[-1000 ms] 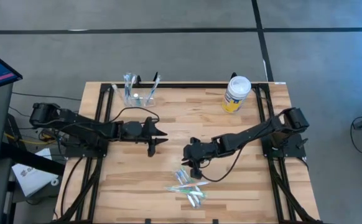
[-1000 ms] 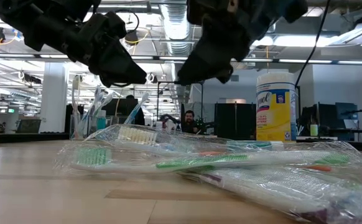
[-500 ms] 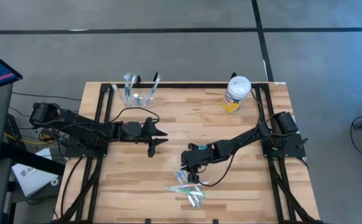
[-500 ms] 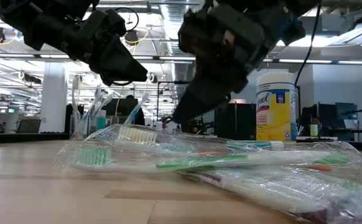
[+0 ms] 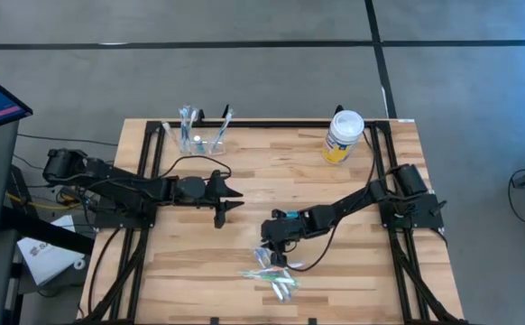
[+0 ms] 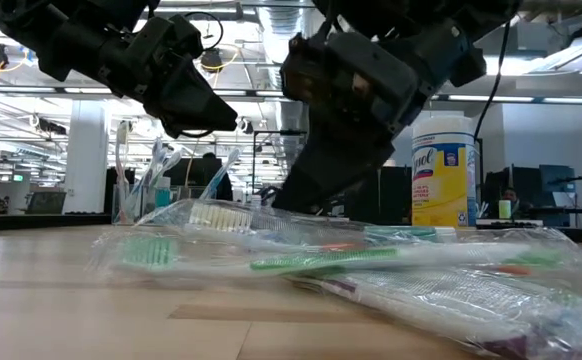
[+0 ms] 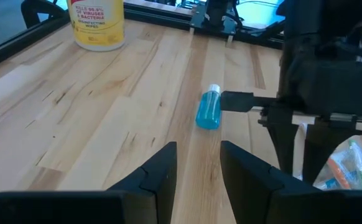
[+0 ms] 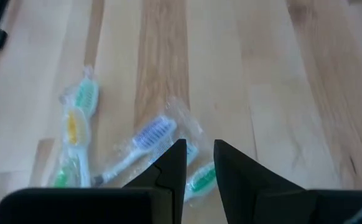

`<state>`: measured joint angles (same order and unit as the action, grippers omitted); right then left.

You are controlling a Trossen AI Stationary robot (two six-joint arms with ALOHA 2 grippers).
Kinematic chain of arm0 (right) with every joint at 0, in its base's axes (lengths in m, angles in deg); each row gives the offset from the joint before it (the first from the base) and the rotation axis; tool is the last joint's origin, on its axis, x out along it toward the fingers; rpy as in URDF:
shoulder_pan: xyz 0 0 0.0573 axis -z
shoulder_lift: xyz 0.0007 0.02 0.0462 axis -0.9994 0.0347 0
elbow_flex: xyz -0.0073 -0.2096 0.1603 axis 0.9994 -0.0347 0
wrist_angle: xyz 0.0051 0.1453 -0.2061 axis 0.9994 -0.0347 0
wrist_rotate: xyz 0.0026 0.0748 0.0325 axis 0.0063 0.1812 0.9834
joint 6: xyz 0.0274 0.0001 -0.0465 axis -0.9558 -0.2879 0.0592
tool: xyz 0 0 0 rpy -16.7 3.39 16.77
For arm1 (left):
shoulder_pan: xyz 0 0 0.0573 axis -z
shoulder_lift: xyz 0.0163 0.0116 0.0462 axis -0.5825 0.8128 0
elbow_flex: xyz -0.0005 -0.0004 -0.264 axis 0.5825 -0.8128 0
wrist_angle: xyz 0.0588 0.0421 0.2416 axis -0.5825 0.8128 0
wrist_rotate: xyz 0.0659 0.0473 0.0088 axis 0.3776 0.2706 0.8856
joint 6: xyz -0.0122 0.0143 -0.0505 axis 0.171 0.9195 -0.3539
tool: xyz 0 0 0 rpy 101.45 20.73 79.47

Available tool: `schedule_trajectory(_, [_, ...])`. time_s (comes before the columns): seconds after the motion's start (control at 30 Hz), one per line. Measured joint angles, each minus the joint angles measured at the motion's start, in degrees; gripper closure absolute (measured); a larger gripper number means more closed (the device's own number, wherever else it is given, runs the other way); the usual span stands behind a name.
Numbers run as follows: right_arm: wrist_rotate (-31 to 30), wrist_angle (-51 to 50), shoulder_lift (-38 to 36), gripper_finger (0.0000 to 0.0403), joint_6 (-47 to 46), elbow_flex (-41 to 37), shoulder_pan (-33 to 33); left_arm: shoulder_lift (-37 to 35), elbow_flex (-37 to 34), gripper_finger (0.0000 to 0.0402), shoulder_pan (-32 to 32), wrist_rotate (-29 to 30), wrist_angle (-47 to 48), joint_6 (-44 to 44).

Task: Pick & Place toothbrushing station
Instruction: Put the green toothbrush into the transparent organizer

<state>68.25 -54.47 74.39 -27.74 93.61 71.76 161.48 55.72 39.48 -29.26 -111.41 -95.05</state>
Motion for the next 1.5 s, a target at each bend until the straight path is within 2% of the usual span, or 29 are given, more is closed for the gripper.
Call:
schedule_trajectory(0.7, [-0.13,2.67,0.02,0.0329,1.38,-0.05,1.79,0.00,0.02,0.0285,0.00,-0.02,-0.08,0.02])
schedule_trajectory(1.5, [-0.24,-0.21,0.04,0.0329,0.73,-0.05,1.94,0.00,-2.69,0.0285,-0.02,-0.02,-3.45,-0.13])
